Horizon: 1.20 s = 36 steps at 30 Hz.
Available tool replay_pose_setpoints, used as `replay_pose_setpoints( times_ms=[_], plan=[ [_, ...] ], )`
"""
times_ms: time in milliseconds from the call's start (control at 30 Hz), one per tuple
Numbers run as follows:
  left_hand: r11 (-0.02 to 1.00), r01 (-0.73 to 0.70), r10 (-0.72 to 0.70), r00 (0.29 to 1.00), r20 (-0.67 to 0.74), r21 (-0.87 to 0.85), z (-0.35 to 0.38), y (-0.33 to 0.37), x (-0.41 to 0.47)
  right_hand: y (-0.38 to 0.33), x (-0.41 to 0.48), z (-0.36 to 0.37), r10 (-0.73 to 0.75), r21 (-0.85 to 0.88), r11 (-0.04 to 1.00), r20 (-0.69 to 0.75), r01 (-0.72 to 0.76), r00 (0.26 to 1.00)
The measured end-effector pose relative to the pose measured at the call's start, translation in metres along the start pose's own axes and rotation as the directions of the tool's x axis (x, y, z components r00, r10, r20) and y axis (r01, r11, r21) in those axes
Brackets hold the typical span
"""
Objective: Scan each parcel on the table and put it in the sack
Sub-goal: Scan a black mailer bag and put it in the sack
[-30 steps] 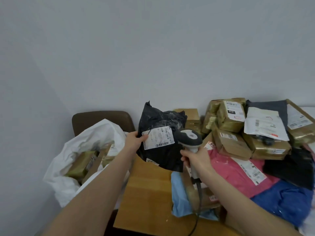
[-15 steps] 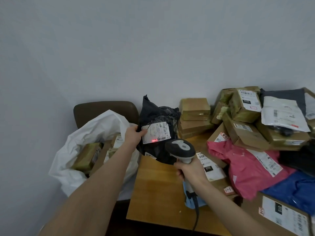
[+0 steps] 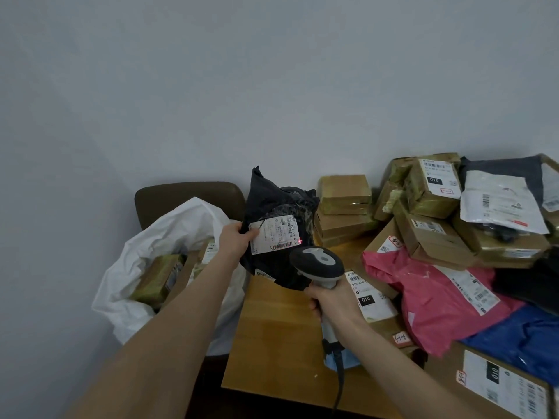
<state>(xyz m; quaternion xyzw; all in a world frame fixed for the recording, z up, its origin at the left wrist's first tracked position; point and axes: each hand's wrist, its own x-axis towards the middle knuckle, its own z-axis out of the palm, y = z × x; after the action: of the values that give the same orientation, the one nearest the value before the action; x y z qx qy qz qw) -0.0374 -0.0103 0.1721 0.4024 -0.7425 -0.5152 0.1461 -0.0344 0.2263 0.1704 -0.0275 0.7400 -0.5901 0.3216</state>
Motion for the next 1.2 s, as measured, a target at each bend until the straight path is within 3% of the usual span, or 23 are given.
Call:
replay_pose_setpoints(
  times_ms=[867, 1200],
  plan=[
    [0.998, -0.009, 0.002, 0.994, -0.112, -0.059, -0.016, 0.003, -0.032, -0.009, -0.012, -0.009, -0.065, 0.105, 0.993, 0.161, 0.049, 0.985],
    [0.972, -0.040, 0.117, 0.937, -0.329, 0.231, -0.149, -0.017, 0.000, -0.066, 0.044, 0.070, -0.136, 0.074, 0.989, 0.146, 0.126, 0.980]
  ],
)
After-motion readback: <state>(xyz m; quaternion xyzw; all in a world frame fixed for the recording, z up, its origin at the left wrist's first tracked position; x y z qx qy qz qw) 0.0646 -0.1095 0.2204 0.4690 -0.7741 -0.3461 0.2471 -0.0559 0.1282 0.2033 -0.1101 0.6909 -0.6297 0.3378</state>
